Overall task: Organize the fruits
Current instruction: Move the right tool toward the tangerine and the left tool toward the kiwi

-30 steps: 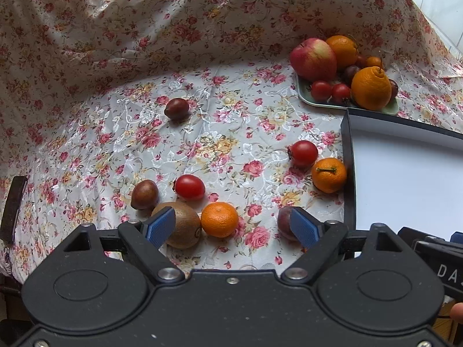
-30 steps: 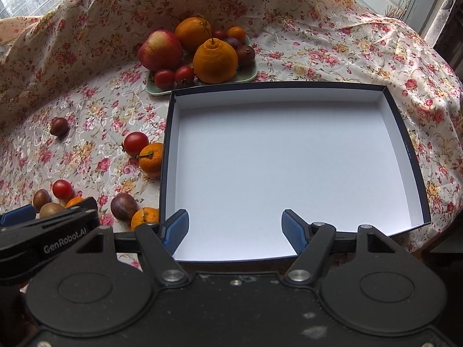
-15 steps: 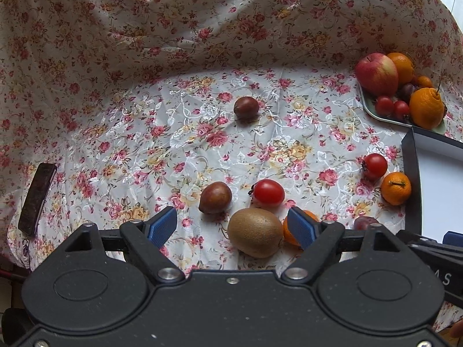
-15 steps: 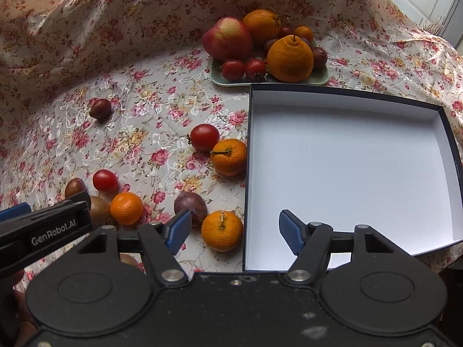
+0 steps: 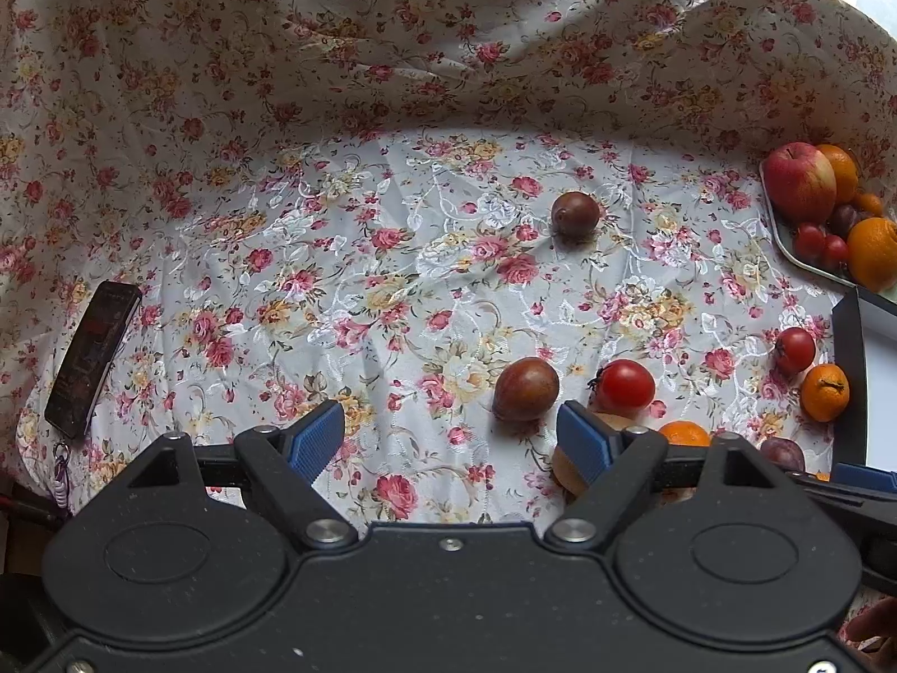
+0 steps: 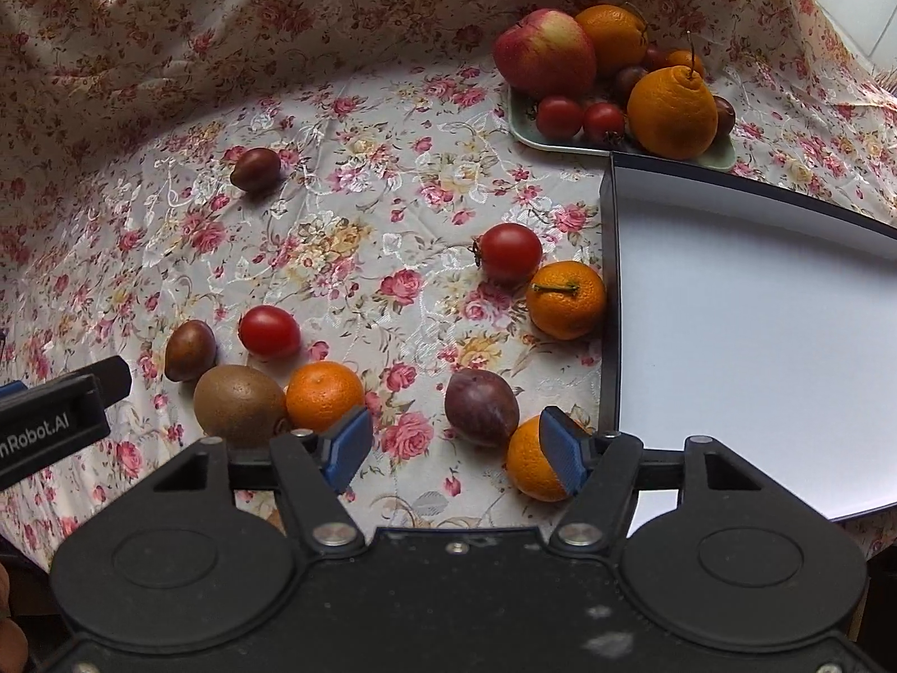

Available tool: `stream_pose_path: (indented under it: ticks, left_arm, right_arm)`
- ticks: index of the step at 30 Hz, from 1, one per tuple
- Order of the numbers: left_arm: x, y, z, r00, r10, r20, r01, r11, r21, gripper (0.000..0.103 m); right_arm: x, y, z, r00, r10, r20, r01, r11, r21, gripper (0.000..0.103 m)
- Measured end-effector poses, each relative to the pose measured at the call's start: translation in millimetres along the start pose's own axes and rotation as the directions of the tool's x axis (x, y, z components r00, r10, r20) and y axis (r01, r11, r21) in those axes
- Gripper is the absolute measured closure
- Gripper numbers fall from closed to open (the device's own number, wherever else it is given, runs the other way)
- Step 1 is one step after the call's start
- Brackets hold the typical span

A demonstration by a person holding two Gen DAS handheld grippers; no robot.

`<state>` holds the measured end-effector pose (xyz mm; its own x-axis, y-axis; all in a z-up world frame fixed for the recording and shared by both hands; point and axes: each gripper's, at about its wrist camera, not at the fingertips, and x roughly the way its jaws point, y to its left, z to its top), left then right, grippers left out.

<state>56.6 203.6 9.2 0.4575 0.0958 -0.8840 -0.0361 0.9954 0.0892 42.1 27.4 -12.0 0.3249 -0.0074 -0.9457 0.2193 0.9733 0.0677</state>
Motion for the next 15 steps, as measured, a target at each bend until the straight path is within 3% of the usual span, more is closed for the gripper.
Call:
stream_pose_path:
  ticks: [15]
  left_arm:
    - [16.4,35.5,-3.7,0.998,0.02,-0.054,-0.023,0.999,-0.048,0.019]
  right_arm:
    - [33.0,38.1,7.3,1.0,0.014,-0.028,-0.015,0.999,-0.03,0.034]
